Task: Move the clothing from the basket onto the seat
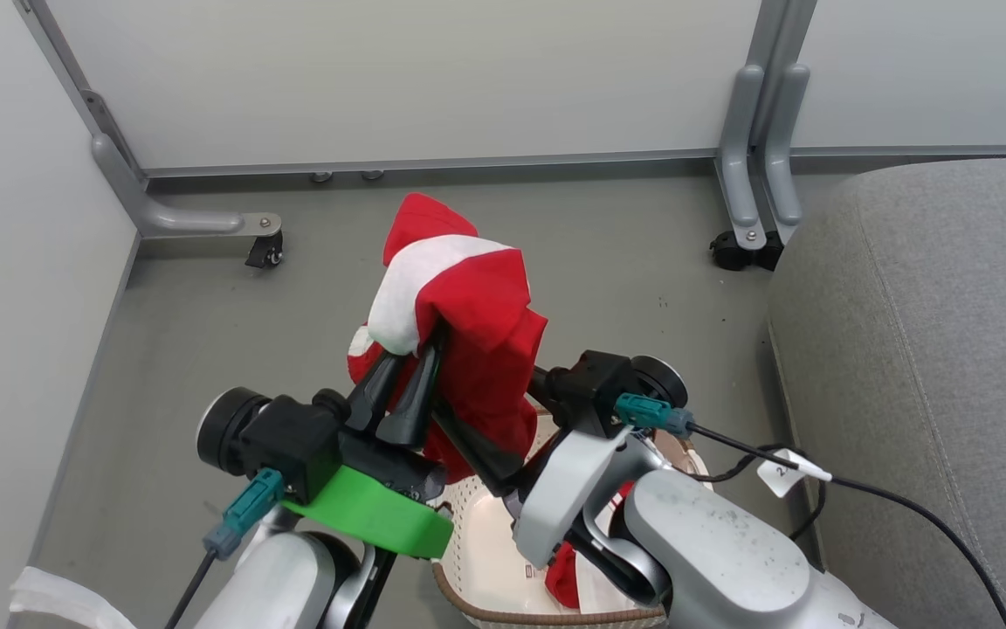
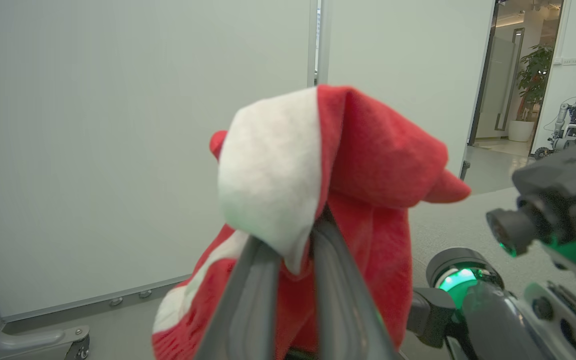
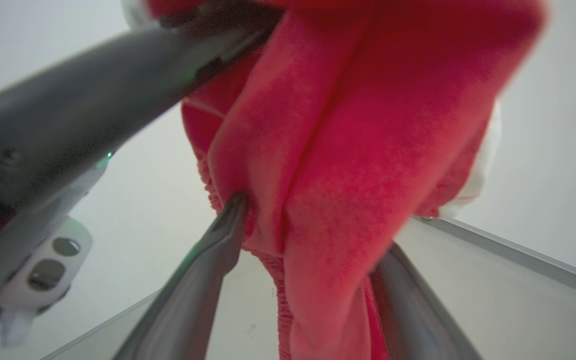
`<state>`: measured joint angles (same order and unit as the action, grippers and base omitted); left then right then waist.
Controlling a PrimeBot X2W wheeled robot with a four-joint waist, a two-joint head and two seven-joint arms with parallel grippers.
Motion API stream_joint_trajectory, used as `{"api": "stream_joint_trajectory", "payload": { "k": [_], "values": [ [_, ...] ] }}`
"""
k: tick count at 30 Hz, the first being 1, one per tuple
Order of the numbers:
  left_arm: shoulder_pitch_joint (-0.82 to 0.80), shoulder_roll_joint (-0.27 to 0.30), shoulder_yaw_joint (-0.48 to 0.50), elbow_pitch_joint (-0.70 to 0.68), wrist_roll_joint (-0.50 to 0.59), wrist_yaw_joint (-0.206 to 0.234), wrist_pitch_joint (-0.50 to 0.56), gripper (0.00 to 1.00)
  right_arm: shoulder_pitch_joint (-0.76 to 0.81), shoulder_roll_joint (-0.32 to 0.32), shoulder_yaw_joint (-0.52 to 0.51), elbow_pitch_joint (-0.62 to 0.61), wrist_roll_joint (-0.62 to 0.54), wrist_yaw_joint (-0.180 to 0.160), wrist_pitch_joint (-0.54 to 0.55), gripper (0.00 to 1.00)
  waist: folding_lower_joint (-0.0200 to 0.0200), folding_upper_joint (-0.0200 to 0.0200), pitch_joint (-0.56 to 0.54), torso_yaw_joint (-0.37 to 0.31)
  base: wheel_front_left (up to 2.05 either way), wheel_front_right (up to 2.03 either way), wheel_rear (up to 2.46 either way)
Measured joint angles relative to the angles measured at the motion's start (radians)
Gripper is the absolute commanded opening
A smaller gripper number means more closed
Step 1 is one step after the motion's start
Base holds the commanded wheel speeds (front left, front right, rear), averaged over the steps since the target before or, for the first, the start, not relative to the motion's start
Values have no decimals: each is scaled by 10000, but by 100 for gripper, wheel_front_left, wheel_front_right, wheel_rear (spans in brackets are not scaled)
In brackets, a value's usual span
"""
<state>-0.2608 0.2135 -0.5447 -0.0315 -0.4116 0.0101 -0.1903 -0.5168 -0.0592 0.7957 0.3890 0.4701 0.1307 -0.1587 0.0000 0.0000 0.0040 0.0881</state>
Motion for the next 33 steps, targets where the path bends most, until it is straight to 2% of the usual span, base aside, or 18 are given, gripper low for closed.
{"api": "stream_joint_trajectory", "payload": {
  "k": [1,2,3,18,19,20,21,28,33],
  "values": [
    [-11,-4,-21,0,0,0,0,0,-152,25,140,174,119,0,-31,35,0,0,1,17,0,0,0],
    [-17,-10,-36,4,0,-2,2,0,-276,40,282,324,251,0,-79,7,0,0,2,34,0,0,0],
    [-20,-12,-44,10,-2,-2,2,0,-352,54,389,443,351,0,-104,0,0,0,1,45,0,0,0],
    [-32,33,-98,88,-58,94,10,0,-1034,77,1183,1323,1269,0,-725,0,0,0,-1,10,0,0,0],
    [-32,36,-92,100,-52,136,38,15,-1051,79,1198,1350,1292,0,-734,0,0,0,-1,11,0,0,0],
    [-32,36,-86,130,-52,207,92,40,-1055,81,1212,1377,1313,0,-752,0,1,0,-2,12,0,0,0],
    [-33,46,-79,140,13,290,84,100,-1058,77,1221,1394,1344,0,-798,0,1,0,-3,14,0,0,0],
    [-62,71,-40,79,190,529,-67,100,-1245,81,1216,1496,1390,0,-909,0,1,0,4,48,0,0,0],
    [-59,307,274,44,616,1070,-257,100,-1287,81,1009,1634,1338,0,-955,0,0,0,33,89,0,0,0]
  ]
}}
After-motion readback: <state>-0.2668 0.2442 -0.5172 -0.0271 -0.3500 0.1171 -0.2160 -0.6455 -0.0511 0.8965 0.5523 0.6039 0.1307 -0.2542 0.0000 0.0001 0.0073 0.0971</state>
